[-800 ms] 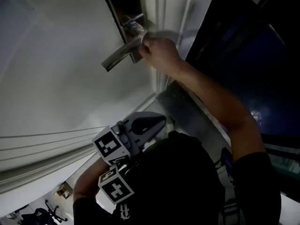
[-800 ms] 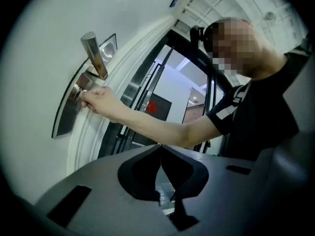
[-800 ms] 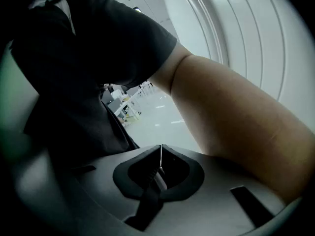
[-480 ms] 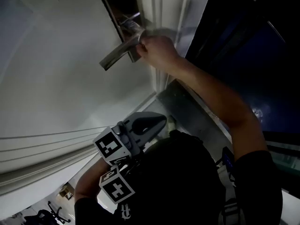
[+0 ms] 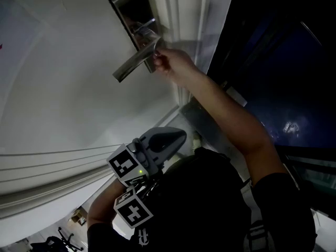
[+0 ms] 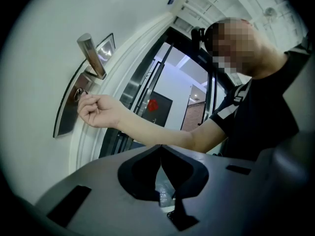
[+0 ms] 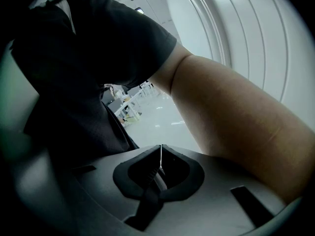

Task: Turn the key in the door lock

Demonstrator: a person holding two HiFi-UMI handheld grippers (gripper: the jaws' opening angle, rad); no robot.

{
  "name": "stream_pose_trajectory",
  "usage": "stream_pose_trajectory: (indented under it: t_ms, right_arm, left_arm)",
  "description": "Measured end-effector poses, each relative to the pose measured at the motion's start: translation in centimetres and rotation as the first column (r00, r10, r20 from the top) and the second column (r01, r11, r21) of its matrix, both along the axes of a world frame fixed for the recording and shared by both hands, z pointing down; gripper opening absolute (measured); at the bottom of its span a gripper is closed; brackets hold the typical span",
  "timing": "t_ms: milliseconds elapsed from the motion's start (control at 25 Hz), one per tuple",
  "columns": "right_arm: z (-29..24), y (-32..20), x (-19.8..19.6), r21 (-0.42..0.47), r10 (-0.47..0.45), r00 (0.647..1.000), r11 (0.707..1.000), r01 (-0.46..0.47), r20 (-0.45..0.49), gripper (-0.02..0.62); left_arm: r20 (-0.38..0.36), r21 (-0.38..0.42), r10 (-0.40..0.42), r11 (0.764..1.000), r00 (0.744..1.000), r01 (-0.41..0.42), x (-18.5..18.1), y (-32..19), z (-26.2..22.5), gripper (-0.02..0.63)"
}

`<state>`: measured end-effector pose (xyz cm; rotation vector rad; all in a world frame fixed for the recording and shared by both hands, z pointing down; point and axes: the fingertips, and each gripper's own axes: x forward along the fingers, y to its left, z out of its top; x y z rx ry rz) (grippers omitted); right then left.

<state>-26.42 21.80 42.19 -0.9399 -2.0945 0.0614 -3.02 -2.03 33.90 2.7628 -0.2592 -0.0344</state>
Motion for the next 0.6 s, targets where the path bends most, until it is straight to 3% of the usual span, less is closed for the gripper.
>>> stream_pose_trajectory:
  t_ms: [600]
  right_arm:
    - [-0.28, -0.22, -0.33, -0.012, -0.008, 1.0, 1.0, 0.008, 0.009, 0.017]
  left_arm:
    - [0.015, -0.005, -0.012, 1.0, 1.0, 0.012, -0.43, -0.53, 0.15, 0.006]
